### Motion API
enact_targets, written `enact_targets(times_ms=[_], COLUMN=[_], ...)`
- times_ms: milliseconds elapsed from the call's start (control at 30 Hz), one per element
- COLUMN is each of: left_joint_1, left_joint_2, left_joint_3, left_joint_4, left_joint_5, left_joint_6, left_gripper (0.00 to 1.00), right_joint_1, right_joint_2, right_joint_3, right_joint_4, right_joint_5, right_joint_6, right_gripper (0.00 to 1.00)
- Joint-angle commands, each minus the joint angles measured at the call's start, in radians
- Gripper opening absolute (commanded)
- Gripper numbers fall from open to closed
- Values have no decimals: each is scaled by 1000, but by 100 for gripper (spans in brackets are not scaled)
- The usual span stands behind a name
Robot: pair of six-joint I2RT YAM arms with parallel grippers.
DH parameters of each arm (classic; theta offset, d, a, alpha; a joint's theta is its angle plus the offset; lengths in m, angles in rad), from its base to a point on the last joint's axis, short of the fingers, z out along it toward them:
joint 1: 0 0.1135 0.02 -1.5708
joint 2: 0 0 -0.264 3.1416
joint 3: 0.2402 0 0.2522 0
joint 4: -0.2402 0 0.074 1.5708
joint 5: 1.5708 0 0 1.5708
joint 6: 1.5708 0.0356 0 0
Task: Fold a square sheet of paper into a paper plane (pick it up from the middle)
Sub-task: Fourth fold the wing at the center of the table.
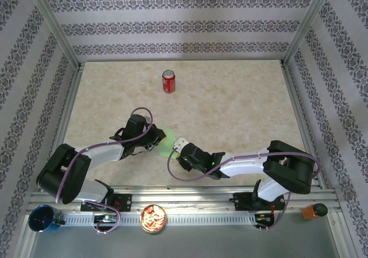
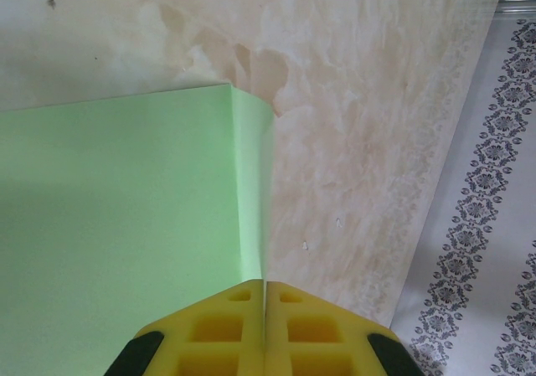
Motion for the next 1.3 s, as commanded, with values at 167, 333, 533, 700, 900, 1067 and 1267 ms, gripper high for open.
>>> enact_targets(times_ms=[167, 333, 533, 700, 900, 1067, 1267], left_joint_1=[6, 6, 5, 5, 5, 4, 6], left_joint_2=[5, 6, 9, 8, 8, -54, -210], left_joint_3=[3, 4, 6, 7, 3, 4, 16], left_joint_4=[41, 41, 39, 37, 36, -17, -238], left_joint_5=[11, 10, 10, 7, 5, -21, -144], left_joint_6=[-13, -14, -14, -11, -9, 23, 100], left_gripper=[5, 5, 5, 5, 10, 32, 40], right_joint_1=[2, 1, 1, -2, -6, -37, -55], right_joint_2=[25, 34, 39, 35, 32, 54, 107], right_joint_3=[20, 20, 20, 14, 11, -3, 2], right_joint_4=[-8, -6, 1, 14, 28, 63, 119], right_joint_5=[7, -1, -10, -14, -43, -112, -190], right_joint_6=[13, 18, 26, 43, 63, 147, 252], right_gripper=[29, 25, 20, 18, 14, 7, 6])
